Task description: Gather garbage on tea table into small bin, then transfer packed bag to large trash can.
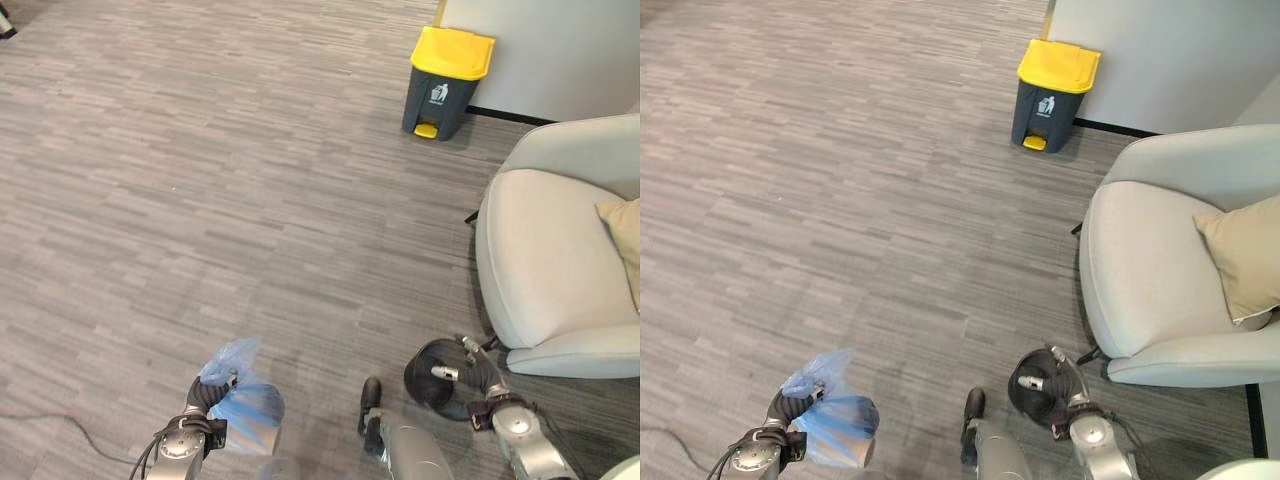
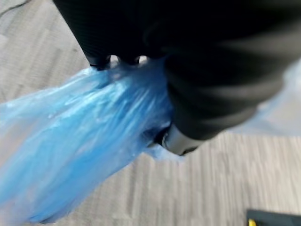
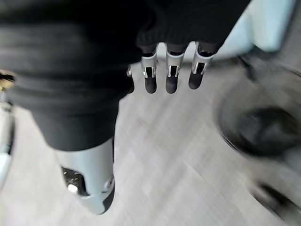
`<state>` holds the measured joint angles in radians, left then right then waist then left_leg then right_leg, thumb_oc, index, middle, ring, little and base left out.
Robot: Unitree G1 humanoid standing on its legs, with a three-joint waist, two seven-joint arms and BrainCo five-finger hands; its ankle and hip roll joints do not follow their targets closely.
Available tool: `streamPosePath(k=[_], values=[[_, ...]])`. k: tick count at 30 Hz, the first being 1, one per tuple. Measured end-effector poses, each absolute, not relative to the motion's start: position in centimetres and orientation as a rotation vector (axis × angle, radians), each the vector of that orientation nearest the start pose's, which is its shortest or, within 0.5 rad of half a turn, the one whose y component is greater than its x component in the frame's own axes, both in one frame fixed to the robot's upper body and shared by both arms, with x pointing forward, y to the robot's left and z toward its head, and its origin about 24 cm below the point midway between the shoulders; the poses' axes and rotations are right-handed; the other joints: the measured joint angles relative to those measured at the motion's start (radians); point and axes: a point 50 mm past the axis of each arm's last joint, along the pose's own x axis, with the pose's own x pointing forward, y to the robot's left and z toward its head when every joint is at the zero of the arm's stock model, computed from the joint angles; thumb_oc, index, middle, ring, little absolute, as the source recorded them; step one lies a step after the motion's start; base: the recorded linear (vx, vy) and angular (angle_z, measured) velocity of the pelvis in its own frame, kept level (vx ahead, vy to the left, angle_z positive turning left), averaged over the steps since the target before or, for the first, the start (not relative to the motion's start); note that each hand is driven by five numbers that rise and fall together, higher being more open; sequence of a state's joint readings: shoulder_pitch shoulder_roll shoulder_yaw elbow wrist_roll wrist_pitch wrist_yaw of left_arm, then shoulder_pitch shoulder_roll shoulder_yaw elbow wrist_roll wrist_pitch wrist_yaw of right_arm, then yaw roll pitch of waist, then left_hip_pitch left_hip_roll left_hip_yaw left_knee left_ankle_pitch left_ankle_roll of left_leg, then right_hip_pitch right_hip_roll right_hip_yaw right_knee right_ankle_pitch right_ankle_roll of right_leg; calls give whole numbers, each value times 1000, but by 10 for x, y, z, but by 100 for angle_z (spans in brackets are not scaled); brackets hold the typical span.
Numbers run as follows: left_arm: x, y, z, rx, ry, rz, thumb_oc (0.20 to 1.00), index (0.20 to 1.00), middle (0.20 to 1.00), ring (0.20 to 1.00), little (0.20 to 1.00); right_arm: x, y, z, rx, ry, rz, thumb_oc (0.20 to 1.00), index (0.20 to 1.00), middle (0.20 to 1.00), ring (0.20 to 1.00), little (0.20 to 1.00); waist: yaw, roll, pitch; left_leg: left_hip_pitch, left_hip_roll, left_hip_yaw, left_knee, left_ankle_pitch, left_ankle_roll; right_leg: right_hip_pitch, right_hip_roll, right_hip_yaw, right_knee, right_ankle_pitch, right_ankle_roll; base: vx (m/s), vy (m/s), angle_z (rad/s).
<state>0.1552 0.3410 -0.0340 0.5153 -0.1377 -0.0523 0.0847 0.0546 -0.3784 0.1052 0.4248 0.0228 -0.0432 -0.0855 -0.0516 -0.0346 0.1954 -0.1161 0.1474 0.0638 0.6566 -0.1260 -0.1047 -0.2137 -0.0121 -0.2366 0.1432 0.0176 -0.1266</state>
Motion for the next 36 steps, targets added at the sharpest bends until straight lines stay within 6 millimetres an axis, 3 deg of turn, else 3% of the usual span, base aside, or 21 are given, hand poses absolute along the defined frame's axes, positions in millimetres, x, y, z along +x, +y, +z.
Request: streamPosePath(k=[3, 4, 5, 9, 10, 11, 12, 13, 15, 16, 18, 20, 21, 24, 27, 29, 30, 31, 32, 35, 36], values=[[187, 253, -68, 234, 542, 182, 200, 200, 200, 200, 200, 214, -242, -45, -394, 437, -69, 1000, 1000, 1000, 1000, 1000, 1, -36, 6, -70, -45, 30, -136, -52, 36, 73, 5, 23, -68, 4, -1, 178, -13, -26], [191, 252, -66, 235, 529, 177, 200, 200, 200, 200, 200, 213, -242, -45, -383, 438, -77, 1000, 1000, 1000, 1000, 1000, -13, -43, 6, -120, -71, 30, -273, -46, 35, 111, 7, 18, -86, -1, 7, 244, 18, -53], [193, 253, -64, 238, 523, 178, 200, 200, 200, 200, 200, 212, -241, -46, -378, 440, -80, 1000, 1000, 1000, 1000, 1000, -9, -54, 9, -193, -81, 28, -356, 25, 36, 144, 16, 17, -101, -10, 23, 254, 40, -55], [196, 252, -64, 237, 518, 175, 200, 200, 200, 200, 200, 203, -243, -59, -371, 504, -103, 1000, 1000, 1000, 1000, 1000, -5, -51, 12, -274, -106, -9, -477, 128, 24, 249, 25, 27, -202, -27, 47, 348, 152, -43], [199, 252, -62, 237, 510, 175, 200, 200, 200, 200, 200, 199, -243, -64, -365, 529, -105, 1000, 1000, 1000, 1000, 1000, -2, -48, 12, -258, -117, -13, -497, 137, 26, 270, 26, 49, -203, -51, 79, 309, 207, -36], [191, 251, -67, 234, 536, 176, 200, 200, 200, 200, 200, 193, -244, -69, -354, 555, -113, 1000, 1000, 1000, 1000, 1000, 17, -25, 7, -201, -106, -21, -546, 148, 44, 294, 33, 76, -180, -75, 94, 324, 233, -58], [185, 251, -70, 232, 553, 177, 200, 200, 200, 200, 200, 192, -245, -69, -354, 552, -114, 1000, 1000, 1000, 1000, 1000, 21, 0, 1, -166, -103, -24, -571, 208, 80, 304, 37, 95, -153, -103, 110, 423, 310, -73], [182, 254, -72, 238, 565, 182, 200, 200, 200, 200, 200, 190, -240, -71, -340, 556, -105, 1000, 1000, 1000, 1000, 1000, 19, -12, -1, -142, -130, 1, -562, 231, 118, 312, 1, 117, -136, -132, 133, 444, 361, -66], [182, 259, -70, 251, 562, 190, 200, 200, 200, 200, 200, 196, -235, -68, -326, 534, -93, 1000, 1000, 1000, 1000, 1000, 39, -33, -13, -103, -207, 71, -564, 172, 173, 246, -107, 163, 30, -209, 203, 360, 327, -72], [188, 264, -64, 272, 542, 194, 200, 200, 200, 200, 200, 203, -231, -63, -320, 508, -80, 1000, 1000, 1000, 1000, 1000, 43, -40, -9, -101, -223, 86, -563, 159, 202, 191, -131, 163, 129, -222, 223, 294, 244, -48], [196, 269, -57, 295, 518, 203, 200, 200, 200, 200, 200, 210, -222, -60, -300, 481, -69, 1000, 1000, 1000, 1000, 1000, 48, -45, -3, -58, -227, 89, -586, 145, 218, 58, -136, 164, 370, -269, 259, 263, 133, -15], [196, 270, -57, 298, 515, 214, 200, 200, 200, 200, 200, 213, -215, -57, -301, 462, -42, 1000, 1000, 1000, 1000, 1000, 56, -48, 5, -20, -227, 112, -616, 136, 203, -38, -137, 151, 391, -273, 252, 299, 43, -18], [194, 271, -58, 300, 520, 223, 200, 200, 200, 200, 200, 218, -213, -54, -302, 444, -33, 1000, 1000, 1000, 1000, 1000, 56, -43, 25, -5, -226, 116, -620, 118, 203, -122, -142, 113, 321, -243, 240, 370, -4, -23], [189, 272, -62, 297, 542, 235, 200, 200, 200, 200, 200, 217, -214, -56, -302, 456, -35, 1000, 1000, 1000, 1000, 1000, 51, -43, 53, 36, -239, 116, -612, 76, 201, -217, -158, 67, 86, -73, 251, 453, -89, -1], [190, 271, -62, 289, 538, 237, 200, 200, 200, 200, 200, 210, -216, -61, -303, 484, -40, 1000, 1000, 1000, 1000, 1000, 48, -45, 54, 69, -256, 83, -585, 16, 187, -217, -154, 68, -30, 20, 247, 353, -192, 27], [190, 267, -62, 283, 531, 225, 200, 200, 200, 200, 200, 199, -217, -67, -301, 521, -44, 1000, 1000, 1000, 1000, 1000, 29, -49, 49, 118, -257, 36, -580, -12, 169, -167, -148, 68, -38, 47, 212, 354, -289, 85], [184, 266, -64, 281, 545, 223, 200, 200, 200, 200, 200, 195, -220, -71, -304, 542, -53, 1000, 1000, 1000, 1000, 1000, 25, -48, 35, 162, -232, -2, -583, -34, 141, -109, -123, 48, -34, 115, 159, 410, -399, 70], [181, 266, -66, 279, 555, 220, 200, 200, 200, 200, 200, 192, -222, -73, -304, 555, -57, 1000, 1000, 1000, 1000, 1000, 20, -38, 23, 173, -203, -4, -575, -45, 122, -95, -103, 0, -30, 137, 136, 394, -380, 61], [180, 267, -66, 279, 554, 216, 200, 200, 200, 200, 200, 194, -221, -72, -304, 550, -55, 1000, 1000, 1000, 1000, 1000, 20, -37, 23, 157, -175, 4, -517, -49, 114, -72, -83, -21, -25, 125, 98, 243, -217, 33], [171, 265, -71, 267, 581, 205, 200, 200, 200, 200, 200, 205, -222, -65, -313, 516, -56, 1000, 1000, 1000, 1000, 1000, 30, -43, 14, 101, -124, 35, -254, -39, 98, 22, -33, -36, -55, 86, 44, 179, -132, -8], [171, 262, -72, 264, 584, 196, 200, 200, 200, 200, 200, 207, -223, -63, -319, 504, -56, 1000, 1000, 1000, 1000, 1000, 31, -51, -12, 43, -99, 31, -152, -53, 70, 42, -22, -29, -77, 70, 32, 260, -105, -35]])
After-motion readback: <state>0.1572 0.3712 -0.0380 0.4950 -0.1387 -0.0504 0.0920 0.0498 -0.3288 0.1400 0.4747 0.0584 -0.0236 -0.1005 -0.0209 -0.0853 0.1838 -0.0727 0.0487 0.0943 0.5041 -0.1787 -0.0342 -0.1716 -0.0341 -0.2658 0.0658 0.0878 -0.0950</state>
